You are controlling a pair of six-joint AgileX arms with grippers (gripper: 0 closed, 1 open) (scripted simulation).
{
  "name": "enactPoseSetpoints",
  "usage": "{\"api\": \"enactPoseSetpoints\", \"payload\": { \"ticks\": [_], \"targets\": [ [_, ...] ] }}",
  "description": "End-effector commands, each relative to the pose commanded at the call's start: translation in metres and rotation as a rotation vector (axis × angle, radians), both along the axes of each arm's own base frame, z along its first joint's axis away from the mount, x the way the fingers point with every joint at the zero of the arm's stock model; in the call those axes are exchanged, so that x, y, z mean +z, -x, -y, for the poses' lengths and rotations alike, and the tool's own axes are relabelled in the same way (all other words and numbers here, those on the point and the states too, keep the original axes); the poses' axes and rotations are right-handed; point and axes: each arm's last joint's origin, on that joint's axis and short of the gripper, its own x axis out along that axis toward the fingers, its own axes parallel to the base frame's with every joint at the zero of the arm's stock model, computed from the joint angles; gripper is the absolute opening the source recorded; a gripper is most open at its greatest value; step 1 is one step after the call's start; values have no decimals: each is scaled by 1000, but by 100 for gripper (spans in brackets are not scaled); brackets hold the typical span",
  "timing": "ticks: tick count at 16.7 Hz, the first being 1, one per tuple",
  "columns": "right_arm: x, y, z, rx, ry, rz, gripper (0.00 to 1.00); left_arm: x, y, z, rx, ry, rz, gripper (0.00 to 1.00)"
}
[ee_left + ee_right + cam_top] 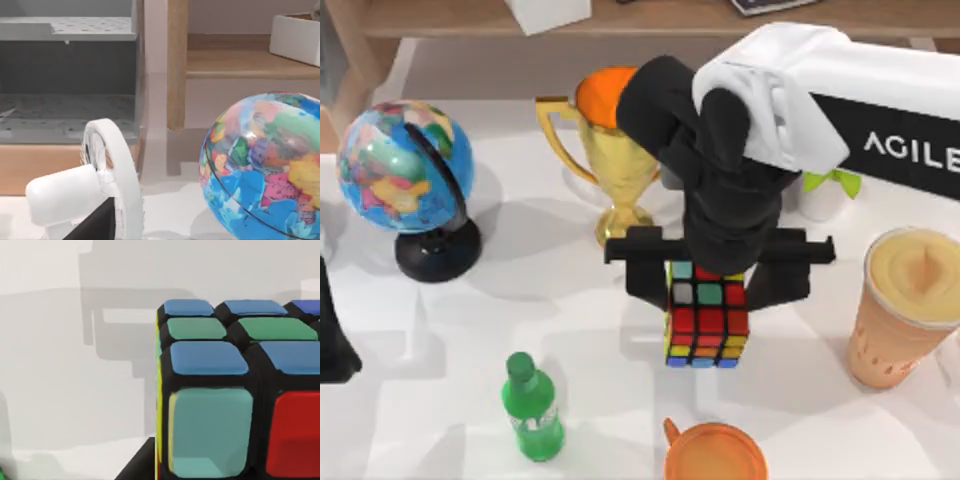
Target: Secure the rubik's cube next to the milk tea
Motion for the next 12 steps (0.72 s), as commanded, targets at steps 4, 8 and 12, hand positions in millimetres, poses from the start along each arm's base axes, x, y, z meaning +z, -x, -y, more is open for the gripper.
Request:
{"api": "enactPoseSetpoints", "payload": {
  "ticks": [4,8,12],
  "targets": [
    [-4,0,2,-2,2,1,0,0,0,0,0,0,0,100],
    [-17,-1,7,-12,32,-23,0,0,0,0,0,0,0,100],
    [-29,-2,10,-17,61,-50,0,0,0,0,0,0,0,100]
  ]
}}
